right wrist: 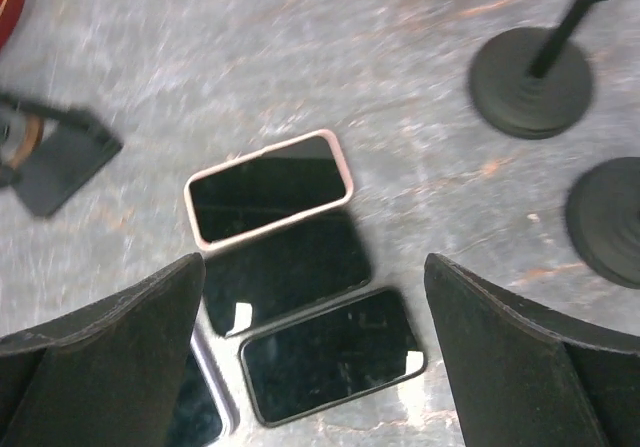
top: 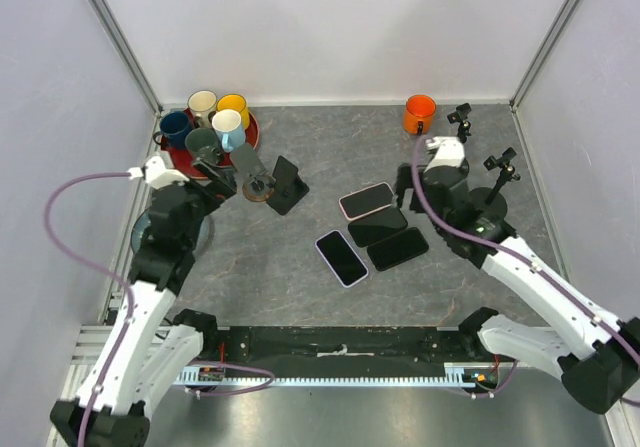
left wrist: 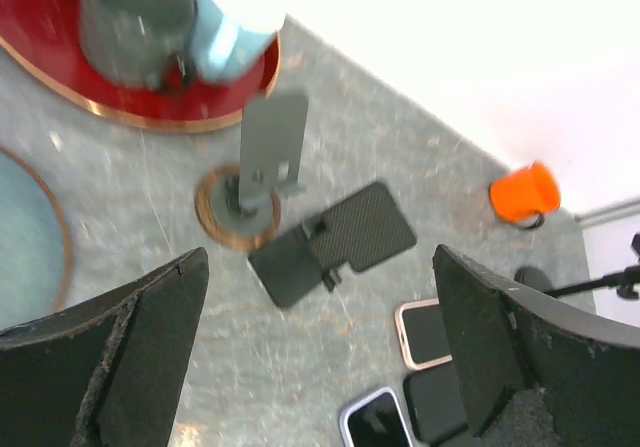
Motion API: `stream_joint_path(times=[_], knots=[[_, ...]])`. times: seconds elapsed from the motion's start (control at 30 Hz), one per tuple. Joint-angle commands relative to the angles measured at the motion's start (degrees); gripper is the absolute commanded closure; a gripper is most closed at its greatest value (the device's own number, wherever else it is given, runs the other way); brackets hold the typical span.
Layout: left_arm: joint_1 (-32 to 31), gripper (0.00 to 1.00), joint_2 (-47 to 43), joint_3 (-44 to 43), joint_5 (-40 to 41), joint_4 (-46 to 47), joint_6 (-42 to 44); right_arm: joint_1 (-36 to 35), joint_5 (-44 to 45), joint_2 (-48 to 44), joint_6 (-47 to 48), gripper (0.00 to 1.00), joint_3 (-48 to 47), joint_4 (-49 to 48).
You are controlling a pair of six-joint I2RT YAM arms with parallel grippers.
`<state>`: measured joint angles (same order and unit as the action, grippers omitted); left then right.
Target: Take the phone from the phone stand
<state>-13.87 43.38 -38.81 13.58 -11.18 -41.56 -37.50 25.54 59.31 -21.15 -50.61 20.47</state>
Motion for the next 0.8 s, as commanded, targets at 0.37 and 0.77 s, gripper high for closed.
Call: stream_joint_path(times=[0.37,0.77], knots=[[1.0,0.0,-32.5,-14.2,17.0,-0.6,38.8,11.0,18.9,-27.9,8.7,0.02,-6.6,3.6],[1.0,0.0,-42.9,-11.6,16.6,4.3,40.9,11.0,21.6,-38.0,16.0,0.02,-6.1,-1.9]])
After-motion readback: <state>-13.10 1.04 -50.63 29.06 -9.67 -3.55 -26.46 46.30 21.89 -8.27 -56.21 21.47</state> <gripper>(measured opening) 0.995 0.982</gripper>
